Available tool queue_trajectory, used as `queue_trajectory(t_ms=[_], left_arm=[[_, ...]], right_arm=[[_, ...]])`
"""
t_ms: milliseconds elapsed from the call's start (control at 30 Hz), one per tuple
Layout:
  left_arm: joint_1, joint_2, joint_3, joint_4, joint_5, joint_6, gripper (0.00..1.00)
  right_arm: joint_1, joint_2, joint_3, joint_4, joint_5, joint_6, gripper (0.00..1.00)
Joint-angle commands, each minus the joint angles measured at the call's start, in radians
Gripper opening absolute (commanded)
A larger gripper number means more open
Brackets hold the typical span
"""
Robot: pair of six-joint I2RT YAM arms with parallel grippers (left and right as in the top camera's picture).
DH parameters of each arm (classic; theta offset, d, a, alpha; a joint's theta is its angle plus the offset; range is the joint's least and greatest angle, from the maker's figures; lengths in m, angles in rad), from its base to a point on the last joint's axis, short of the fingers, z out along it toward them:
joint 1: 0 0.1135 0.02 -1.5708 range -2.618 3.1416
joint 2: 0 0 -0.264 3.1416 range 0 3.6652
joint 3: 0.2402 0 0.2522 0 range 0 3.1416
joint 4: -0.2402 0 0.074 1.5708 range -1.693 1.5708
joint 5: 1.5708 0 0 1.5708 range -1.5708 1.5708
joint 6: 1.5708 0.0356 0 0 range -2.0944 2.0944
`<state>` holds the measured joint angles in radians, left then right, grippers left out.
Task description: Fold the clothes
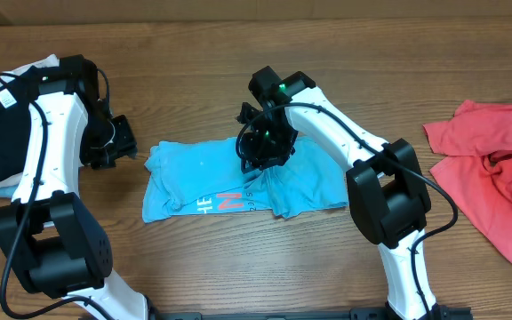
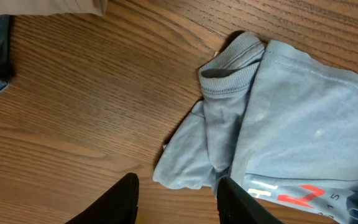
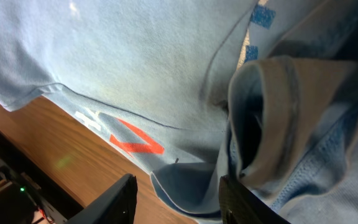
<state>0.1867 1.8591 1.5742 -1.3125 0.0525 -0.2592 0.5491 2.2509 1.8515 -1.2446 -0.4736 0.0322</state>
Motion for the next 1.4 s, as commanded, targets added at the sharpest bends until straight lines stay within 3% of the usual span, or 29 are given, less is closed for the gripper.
queue_trajectory(t_ms=[0,133,300,533,867,1267,1367], left_arm=[[-0.004,-0.003,0.007,-0.003,0.012,0.013,0.45],[-0.004,-0.003,0.007,-0.007,0.012,0.013,0.47],[-0.004,-0.003,0.007,-0.007,0.012,0.013,0.47],[-0.004,-0.003,0.007,-0.007,0.012,0.013,0.48],[-0.004,-0.003,0.007,-0.014,0.012,0.018,0.48],[-0.004,-0.003,0.007,-0.012,0.012,0.017,0.48],[-0.004,-0.003,0.007,-0.012,0.012,0.017,0.48]], right_arm=[[-0.016,-0.020,0.041,-0.016,0.046,0.004,0.46],[-0.043,-0.063,0.076,-0.073,0.169,0.077,0.50],[-0.055,-0.068,0.063,-0.127,0.177,0.077,0.53],[0.002,-0.064,-0.001,-0.010,0.194,0.095,0.59],[0.046,-0.062,-0.075,0.085,0.389,0.211,0.61],[0.051,-0.062,-0.078,0.035,0.458,0.223,0.54],[0.051,-0.062,-0.078,0.029,0.455,0.224,0.42]])
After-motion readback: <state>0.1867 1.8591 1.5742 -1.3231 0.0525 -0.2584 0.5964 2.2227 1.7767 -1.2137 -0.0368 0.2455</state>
